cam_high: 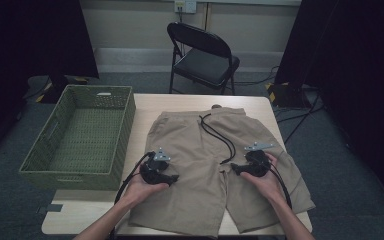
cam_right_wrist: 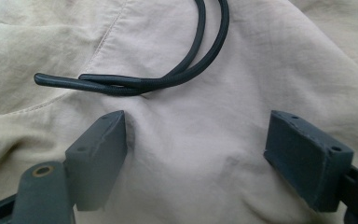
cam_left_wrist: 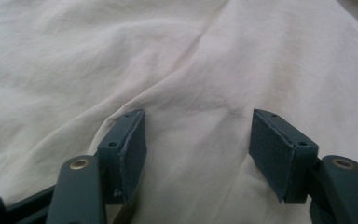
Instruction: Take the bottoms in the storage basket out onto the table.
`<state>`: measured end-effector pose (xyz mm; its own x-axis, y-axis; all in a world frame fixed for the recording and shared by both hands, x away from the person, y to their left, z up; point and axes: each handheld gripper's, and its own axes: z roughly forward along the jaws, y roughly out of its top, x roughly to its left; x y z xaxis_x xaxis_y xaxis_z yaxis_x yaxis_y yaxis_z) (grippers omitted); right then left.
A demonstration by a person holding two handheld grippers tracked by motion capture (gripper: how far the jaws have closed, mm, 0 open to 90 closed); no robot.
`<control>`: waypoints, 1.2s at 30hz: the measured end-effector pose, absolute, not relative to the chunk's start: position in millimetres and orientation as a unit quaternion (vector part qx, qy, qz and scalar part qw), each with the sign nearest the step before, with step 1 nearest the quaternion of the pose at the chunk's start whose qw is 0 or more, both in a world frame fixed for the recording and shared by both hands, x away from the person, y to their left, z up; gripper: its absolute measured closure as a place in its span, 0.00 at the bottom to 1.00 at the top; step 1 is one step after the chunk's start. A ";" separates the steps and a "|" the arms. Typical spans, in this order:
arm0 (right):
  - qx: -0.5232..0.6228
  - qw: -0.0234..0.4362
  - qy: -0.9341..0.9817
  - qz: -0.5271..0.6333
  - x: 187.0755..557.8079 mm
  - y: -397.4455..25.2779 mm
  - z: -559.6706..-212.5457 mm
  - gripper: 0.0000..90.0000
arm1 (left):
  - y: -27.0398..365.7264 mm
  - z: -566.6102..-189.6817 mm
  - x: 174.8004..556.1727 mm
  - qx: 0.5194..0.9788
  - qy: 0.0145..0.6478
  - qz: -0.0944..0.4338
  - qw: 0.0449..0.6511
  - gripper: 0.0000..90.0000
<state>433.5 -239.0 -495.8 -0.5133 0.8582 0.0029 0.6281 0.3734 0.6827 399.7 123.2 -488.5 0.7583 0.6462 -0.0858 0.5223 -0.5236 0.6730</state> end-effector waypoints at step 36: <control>0.329 0.092 0.844 0.414 365.8 -142.0 -461.6 0.36 | 153.9 -488.1 406.9 0.856 0.375 0.099 0.342 0.30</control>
